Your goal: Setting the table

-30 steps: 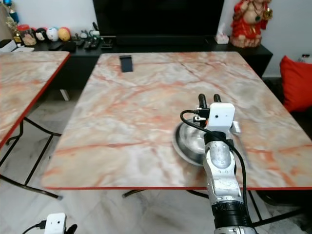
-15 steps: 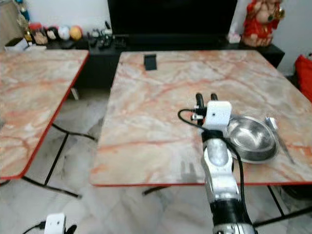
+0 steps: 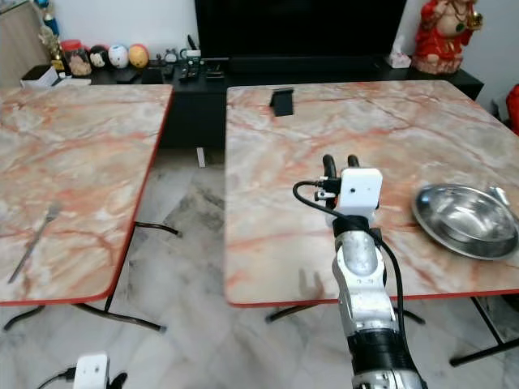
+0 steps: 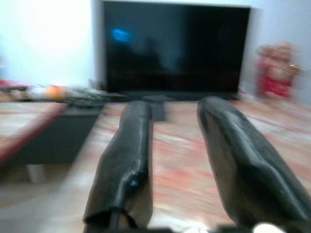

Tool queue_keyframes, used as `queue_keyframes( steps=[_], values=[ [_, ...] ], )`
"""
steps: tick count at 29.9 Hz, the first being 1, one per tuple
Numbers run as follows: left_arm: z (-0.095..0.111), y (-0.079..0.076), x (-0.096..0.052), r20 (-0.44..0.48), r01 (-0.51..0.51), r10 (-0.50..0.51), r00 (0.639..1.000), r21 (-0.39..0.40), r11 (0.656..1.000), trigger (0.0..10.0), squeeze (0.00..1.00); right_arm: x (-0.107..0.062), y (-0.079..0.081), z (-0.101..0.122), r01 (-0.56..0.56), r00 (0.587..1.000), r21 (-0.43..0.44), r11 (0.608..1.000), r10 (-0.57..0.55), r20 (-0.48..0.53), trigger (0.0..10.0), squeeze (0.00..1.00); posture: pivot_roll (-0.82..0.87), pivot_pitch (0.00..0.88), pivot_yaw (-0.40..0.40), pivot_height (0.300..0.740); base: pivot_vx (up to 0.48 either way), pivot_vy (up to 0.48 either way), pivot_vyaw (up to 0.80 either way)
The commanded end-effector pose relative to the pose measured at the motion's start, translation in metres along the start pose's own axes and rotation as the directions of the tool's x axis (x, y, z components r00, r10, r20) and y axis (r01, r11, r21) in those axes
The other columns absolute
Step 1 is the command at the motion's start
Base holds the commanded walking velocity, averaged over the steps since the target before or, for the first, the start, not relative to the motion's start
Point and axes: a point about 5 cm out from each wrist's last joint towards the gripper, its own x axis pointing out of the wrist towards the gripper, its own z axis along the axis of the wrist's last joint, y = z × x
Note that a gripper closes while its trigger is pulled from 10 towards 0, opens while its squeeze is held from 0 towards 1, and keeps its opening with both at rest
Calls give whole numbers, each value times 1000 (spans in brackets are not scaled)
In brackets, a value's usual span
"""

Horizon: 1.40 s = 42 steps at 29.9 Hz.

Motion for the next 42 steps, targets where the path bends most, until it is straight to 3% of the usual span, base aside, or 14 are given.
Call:
queue_keyframes(
  steps=[1, 14, 42],
  values=[
    [-1, 0, 0, -4, -3, 2, 1000, -11, 1000, 10000, 0, 1, -7, 2, 15, 1000, -15, 1000, -15, 9, 10000, 0, 22, 0, 7, 740, 0, 398, 0],
    [3, 3, 1, -1, -1, 1, 1000, -1, 1000, 10000, 0, 1, -3, 3, -8, 1000, -41, 999, 9, 22, 10000, 0, 23, 0, 11, 740, 0, 398, 185],
    [2, 2, 2, -8, -12, 12, 1000, -17, 1000, 10000, 0, 5, -3, 1, 11, 1000, -4, 1000, -11, 7, 10000, 0, 35, 0, 1, 740, 0, 397, 29]
  ],
)
